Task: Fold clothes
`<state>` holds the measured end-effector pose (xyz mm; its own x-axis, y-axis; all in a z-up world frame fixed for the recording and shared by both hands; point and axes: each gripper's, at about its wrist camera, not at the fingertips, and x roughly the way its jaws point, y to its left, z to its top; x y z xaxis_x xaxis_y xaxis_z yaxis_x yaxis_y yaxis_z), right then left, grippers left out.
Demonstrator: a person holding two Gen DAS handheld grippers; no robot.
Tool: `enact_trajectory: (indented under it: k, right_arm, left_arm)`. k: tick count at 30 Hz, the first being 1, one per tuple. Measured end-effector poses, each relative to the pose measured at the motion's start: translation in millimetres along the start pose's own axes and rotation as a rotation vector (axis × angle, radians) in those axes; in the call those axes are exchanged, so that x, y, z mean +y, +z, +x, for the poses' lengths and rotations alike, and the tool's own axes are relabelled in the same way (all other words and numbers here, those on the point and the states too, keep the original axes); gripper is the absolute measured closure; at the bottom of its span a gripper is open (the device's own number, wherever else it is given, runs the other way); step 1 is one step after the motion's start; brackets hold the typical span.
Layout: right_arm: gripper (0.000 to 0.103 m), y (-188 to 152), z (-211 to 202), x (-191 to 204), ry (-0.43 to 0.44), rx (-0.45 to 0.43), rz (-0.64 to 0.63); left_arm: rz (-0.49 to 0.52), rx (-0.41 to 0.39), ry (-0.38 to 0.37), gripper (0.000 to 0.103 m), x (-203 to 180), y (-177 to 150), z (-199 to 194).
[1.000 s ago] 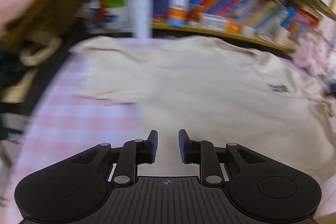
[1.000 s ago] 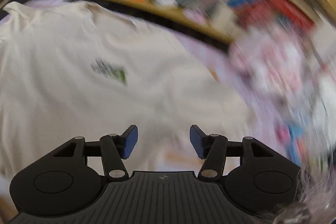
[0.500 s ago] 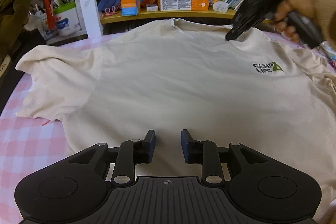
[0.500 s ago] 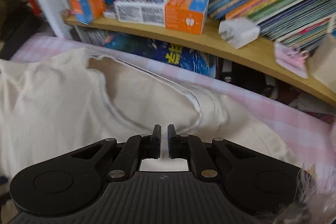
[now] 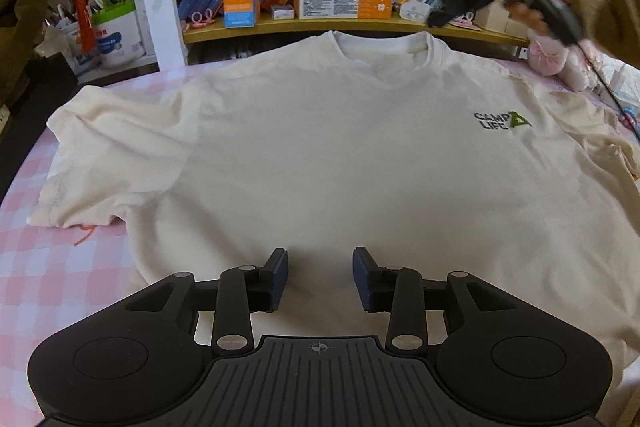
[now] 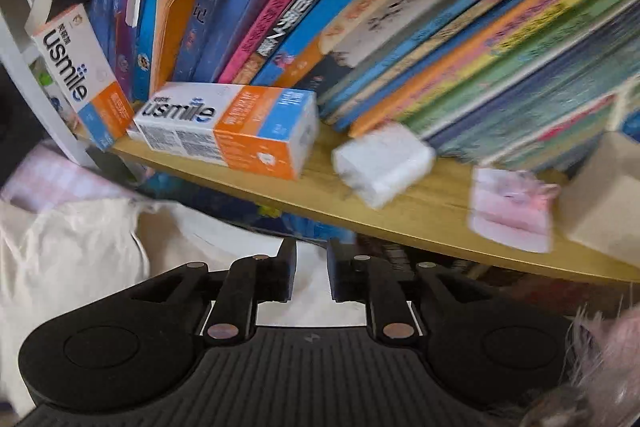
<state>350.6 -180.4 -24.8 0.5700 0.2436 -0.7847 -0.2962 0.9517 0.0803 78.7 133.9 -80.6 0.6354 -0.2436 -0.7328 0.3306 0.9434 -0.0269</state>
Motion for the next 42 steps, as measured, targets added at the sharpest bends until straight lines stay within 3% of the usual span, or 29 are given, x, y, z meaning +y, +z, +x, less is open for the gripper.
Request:
enact_trajectory:
  k: [5,7,12,17,22,26,28,32,38,42]
  right_arm:
    - [0.088,-23.8,5.2,8.0,0.015,0.107,-0.102]
    - [0.088,-29.4,21.0,12.0,-0.034,0.121,-0.107]
    - [0.088,-21.3,37.9,-2.3,-0.074,0.053,0.093]
    - [0.087,-38.6,4.0,20.7,-0.095,-0.01,-0.01]
    - [0.085,-99.4,-58.5,61.6,-0.14,-0.015,-0.093]
    - [0.085,-172.1,-110.5,96.6,-0.136,0.001,-0.088]
    - [0.085,-203.6,-132.2,111.6,-0.135,0.022,-0.087]
    - [0.085,-250.2,-142.6,141.7,-0.15,0.083,-0.055]
    - [0.085,-258.6,-148.6,147.5,-0.157,0.092,0.036]
    - [0.084,-258.0,-151.5,145.5,-0.152,0.09,0.056]
  left_arm:
    - [0.002,0.004,0.003,0.067,3.6,4.9,4.3]
    - [0.009,0.011,0.005,0.067,4.6,7.2,4.3]
    - [-0.028,-0.009,0.004,0.067,24.3,20.0,0.8]
    - [-0.078,-0.086,-0.012,0.067,63.4,61.7,19.4]
    - [-0.104,-0.097,-0.137,0.074,71.5,124.8,81.3]
    - [-0.112,-0.087,-0.257,0.08,53.4,168.5,131.4]
    - [-0.162,-0.071,-0.27,0.087,50.5,187.5,158.0]
    - [-0.235,-0.012,-0.237,0.087,47.4,211.0,203.3]
    - [-0.39,0.003,-0.173,0.086,52.5,222.8,222.8]
    - [-0.283,-0.036,-0.182,0.084,47.0,206.3,187.4]
